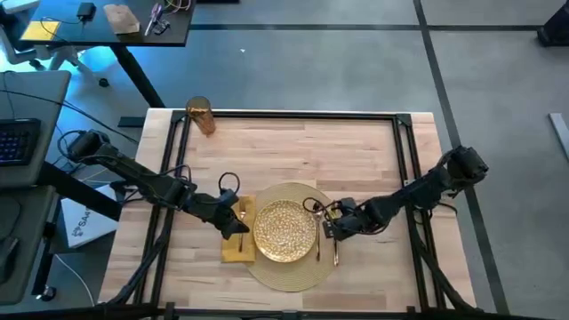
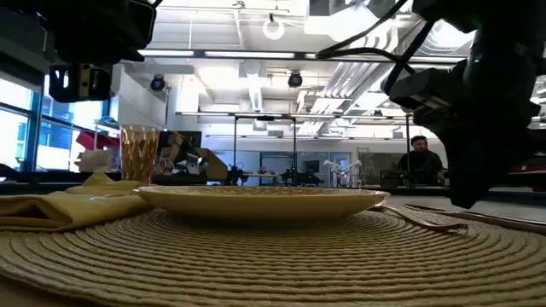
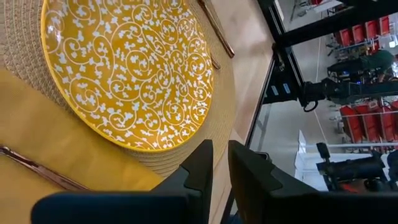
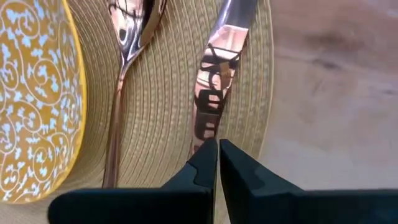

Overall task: Set table place
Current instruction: Put the light brown knife on the tablemat to the right of the light brown spoon, then put the brown cup to the top left of the tablemat

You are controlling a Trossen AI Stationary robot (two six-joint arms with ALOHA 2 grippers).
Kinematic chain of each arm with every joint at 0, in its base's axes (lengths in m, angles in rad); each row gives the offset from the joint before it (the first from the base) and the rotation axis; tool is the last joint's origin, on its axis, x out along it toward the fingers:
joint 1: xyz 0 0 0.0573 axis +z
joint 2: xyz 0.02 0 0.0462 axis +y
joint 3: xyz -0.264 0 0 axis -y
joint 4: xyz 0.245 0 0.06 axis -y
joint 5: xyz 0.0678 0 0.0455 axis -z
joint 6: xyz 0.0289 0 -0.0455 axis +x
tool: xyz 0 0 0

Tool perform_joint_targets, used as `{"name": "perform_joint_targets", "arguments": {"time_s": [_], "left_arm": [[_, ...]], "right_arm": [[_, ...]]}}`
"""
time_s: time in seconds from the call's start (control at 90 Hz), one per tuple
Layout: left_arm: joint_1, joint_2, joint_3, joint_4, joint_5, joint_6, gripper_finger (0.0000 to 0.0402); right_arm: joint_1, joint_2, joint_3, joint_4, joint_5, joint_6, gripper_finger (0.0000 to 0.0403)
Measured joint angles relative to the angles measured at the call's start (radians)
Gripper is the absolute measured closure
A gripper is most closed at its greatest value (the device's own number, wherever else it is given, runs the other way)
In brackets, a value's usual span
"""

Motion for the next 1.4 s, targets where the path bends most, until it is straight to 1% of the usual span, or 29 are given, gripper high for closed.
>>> {"name": "perform_joint_targets", "arguments": {"time_s": [0.233, 0.467, 0.611, 0.678, 0.733, 0.778, 0.822, 0.889, 0.956, 1.033, 1.133, 1.2, 1.267, 1.333, 1.4], "left_arm": [[0.006, 0.000, 0.000, 0.001, -0.016, -0.001, 0.0367], [0.026, 0.000, 0.000, 0.008, -0.015, -0.001, 0.0367], [0.036, 0.000, 0.000, 0.008, -0.015, 0.002, 0.0367], [0.039, 0.000, 0.012, -0.003, -0.018, 0.031, 0.0367], [0.041, 0.001, 0.055, -0.039, -0.041, 0.074, 0.0370], [0.045, 0.000, 0.111, -0.100, -0.070, 0.111, 0.0377], [0.056, 0.000, 0.178, -0.197, -0.102, 0.149, 0.0386], [0.089, 0.001, 0.292, -0.389, -0.136, 0.206, 0.0397], [0.142, 0.000, 0.409, -0.584, -0.152, 0.242, 0.0399], [0.236, 0.000, 0.535, -0.802, -0.156, 0.284, 0.0399], [0.392, 0.000, 0.658, -0.996, -0.163, 0.366, 0.0398], [0.511, -0.001, 0.711, -1.079, -0.145, 0.466, 0.0391], [0.635, 0.002, 0.735, -1.132, -0.116, 0.593, 0.0377], [0.763, 0.011, 0.740, -1.155, -0.078, 0.720, 0.0353], [0.883, 0.032, 0.740, -1.173, -0.041, 0.815, 0.0321]], "right_arm": [[-0.005, 0.034, 0.000, -0.005, -0.020, -0.003, 0.0403], [-0.006, 0.047, 0.001, 0.092, -0.022, -0.053, 0.0403], [-0.005, 0.046, 0.001, 0.090, -0.022, -0.059, 0.0403], [0.000, 0.037, 0.001, 0.075, -0.021, -0.059, 0.0403], [0.008, 0.023, 0.001, 0.056, -0.017, -0.059, 0.0403], [0.015, 0.008, 0.001, 0.036, -0.015, -0.059, 0.0403], [0.022, -0.012, 0.001, 0.013, -0.004, -0.059, 0.0403], [0.031, -0.055, 0.000, -0.026, 0.019, -0.059, 0.0403], [0.040, -0.107, 0.000, -0.054, 0.056, -0.059, 0.0403], [0.044, -0.172, 0.000, -0.085, 0.104, -0.077, 0.0403], [0.039, -0.253, 0.000, -0.104, 0.158, -0.137, 0.0403], [0.027, -0.299, 0.000, -0.109, 0.196, -0.185, 0.0403], [0.011, -0.333, 0.000, -0.108, 0.224, -0.234, 0.0403], [-0.005, -0.356, 0.000, -0.108, 0.233, -0.283, 0.0403], [-0.022, -0.368, 0.000, -0.109, 0.232, -0.320, 0.0403]]}}
